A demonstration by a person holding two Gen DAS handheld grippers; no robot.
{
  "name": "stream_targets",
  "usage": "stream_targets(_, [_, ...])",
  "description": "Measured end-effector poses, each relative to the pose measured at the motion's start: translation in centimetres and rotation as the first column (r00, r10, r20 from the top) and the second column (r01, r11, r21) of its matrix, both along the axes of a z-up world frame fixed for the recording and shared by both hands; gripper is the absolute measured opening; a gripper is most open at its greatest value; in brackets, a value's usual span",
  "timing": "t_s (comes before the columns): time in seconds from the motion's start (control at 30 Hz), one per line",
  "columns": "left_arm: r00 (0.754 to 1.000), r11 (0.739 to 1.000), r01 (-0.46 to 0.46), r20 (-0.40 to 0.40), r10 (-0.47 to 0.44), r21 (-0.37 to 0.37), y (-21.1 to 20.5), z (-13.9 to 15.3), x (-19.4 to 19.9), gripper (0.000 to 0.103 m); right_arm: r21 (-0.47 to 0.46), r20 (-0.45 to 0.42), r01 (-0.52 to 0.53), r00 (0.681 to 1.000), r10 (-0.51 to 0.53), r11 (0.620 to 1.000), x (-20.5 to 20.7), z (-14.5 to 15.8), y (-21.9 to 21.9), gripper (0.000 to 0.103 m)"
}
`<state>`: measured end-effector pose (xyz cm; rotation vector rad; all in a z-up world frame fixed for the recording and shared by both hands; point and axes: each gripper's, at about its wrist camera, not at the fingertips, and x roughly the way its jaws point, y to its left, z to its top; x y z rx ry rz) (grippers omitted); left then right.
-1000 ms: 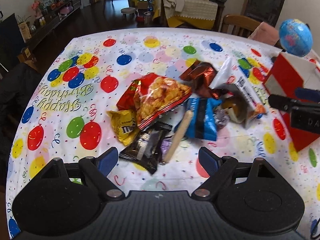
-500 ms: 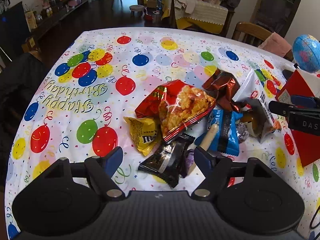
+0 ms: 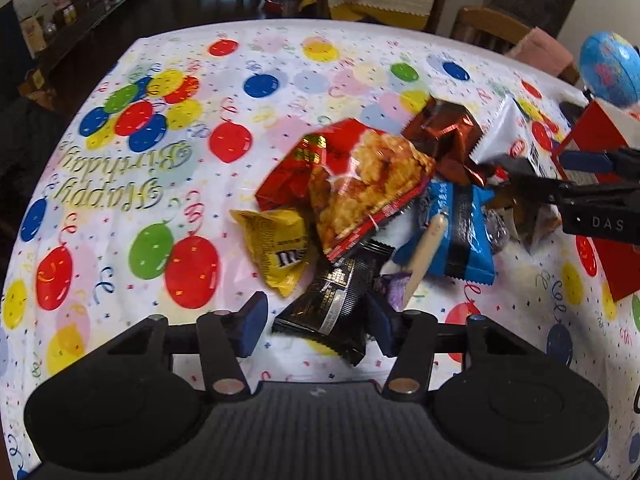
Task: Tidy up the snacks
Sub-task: 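Grasp the black chocolate packet with the left tool while the right tool grasps the white noodle-snack packet, then carry both packets into the red shoebox and open both tools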
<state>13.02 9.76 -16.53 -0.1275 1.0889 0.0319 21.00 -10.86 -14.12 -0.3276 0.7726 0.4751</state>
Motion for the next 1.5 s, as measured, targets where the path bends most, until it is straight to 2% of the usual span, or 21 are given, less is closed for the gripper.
stream_targets(0.17, [0.999, 0.999, 0.044, -0.003, -0.044, -0.003, -0.8, -0.2, 0.4, 0.050, -0.011, -0.009, -0.010, 1.000, 0.010, 1.000, 0.1, -0.6, 0.3, 0.067])
stream_targets(0.27, [0.999, 0.999, 0.049, -0.007, -0.049, -0.004, -0.8, -0.4, 0.6, 0.050, -0.012, -0.014, -0.009, 1.000, 0.009, 1.000, 0.1, -0.8, 0.6, 0.055])
stream_targets(0.4, [0.999, 0.999, 0.040, -0.002, -0.040, -0.014, -0.7, -0.2, 0.5, 0.046, -0.004, -0.017, 0.000, 1.000, 0.000, 1.000, -0.1, -0.6, 0.6, 0.043])
stream_targets(0.57, [1.000, 0.999, 0.028, 0.006, -0.028, -0.043, -0.4, -0.1, 0.1, 0.043, 0.006, -0.005, 0.018, 1.000, -0.018, 1.000, -0.9, 0.1, 0.3, 0.036])
stream_targets(0.9, [0.999, 0.998, -0.038, 0.006, 0.039, -0.057, 0.3, 1.6, -2.0, 0.043, 0.061, 0.004, 0.080, 0.997, -0.080, 0.995, -4.6, 3.3, -1.7, 0.035])
stream_targets(1.03, [0.998, 0.997, -0.054, 0.039, 0.056, -0.060, 0.3, 3.1, -3.1, 0.043, 0.085, 0.013, 0.094, 0.995, -0.096, 0.992, -6.2, 4.8, -2.7, 0.035])
stream_targets(1.27, [0.995, 0.997, -0.045, 0.081, 0.050, -0.065, -0.7, 5.7, -4.6, 0.043, 0.110, 0.024, 0.115, 0.993, -0.118, 0.987, -8.3, 7.2, -4.4, 0.034])
stream_targets(1.5, [0.990, 0.998, -0.008, 0.141, 0.016, -0.058, -3.4, 9.3, -5.3, 0.043, 0.131, 0.040, 0.147, 0.987, -0.153, 0.980, -9.5, 9.5, -6.8, 0.035])
